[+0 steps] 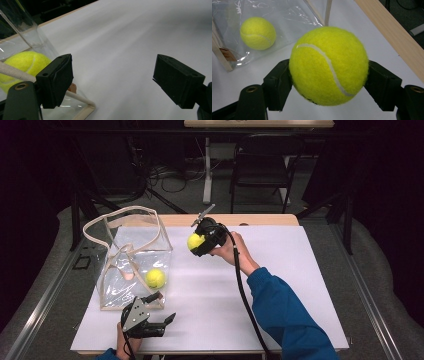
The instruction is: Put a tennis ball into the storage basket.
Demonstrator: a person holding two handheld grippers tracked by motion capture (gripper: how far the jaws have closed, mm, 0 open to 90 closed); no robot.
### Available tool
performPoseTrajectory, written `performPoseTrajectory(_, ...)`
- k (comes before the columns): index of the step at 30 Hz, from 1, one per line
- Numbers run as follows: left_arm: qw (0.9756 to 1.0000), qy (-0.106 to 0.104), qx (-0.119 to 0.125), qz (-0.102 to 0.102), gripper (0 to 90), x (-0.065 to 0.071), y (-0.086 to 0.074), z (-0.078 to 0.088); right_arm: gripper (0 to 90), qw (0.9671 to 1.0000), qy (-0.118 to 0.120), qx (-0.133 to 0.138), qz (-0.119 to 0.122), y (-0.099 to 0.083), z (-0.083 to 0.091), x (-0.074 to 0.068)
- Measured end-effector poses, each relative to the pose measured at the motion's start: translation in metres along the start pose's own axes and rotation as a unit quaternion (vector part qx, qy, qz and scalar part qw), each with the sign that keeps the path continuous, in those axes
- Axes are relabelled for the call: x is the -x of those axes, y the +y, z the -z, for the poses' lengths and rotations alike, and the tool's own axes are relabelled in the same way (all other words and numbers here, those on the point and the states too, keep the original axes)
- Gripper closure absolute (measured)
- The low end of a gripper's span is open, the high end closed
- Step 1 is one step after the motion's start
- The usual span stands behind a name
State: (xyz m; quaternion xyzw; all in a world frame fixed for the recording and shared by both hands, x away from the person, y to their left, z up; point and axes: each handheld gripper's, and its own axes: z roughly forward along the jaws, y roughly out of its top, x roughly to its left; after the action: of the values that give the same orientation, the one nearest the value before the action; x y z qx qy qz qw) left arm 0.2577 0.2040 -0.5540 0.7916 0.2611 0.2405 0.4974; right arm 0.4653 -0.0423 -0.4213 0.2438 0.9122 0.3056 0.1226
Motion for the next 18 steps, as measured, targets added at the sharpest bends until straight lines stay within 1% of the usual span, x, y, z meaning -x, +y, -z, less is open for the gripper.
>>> performPoseTrajectory(7,1.0000,0.000,0.000,-0.001,15.8,0.000,0.000,0.000,26.6,1.0000,-0.002,0.002,0.002,0.005,0.006,0.000)
performPoseTrajectory(10,1.0000,0.001,0.001,0.002,15.9,0.000,0.000,0.000,26.6,1.0000,-0.002,0.004,0.004,0.007,0.008,0.001)
performPoseTrajectory(18,1.0000,0.001,0.001,0.002,15.9,0.000,0.000,0.000,26.5,0.9999,-0.004,0.007,0.007,0.013,0.013,-0.001)
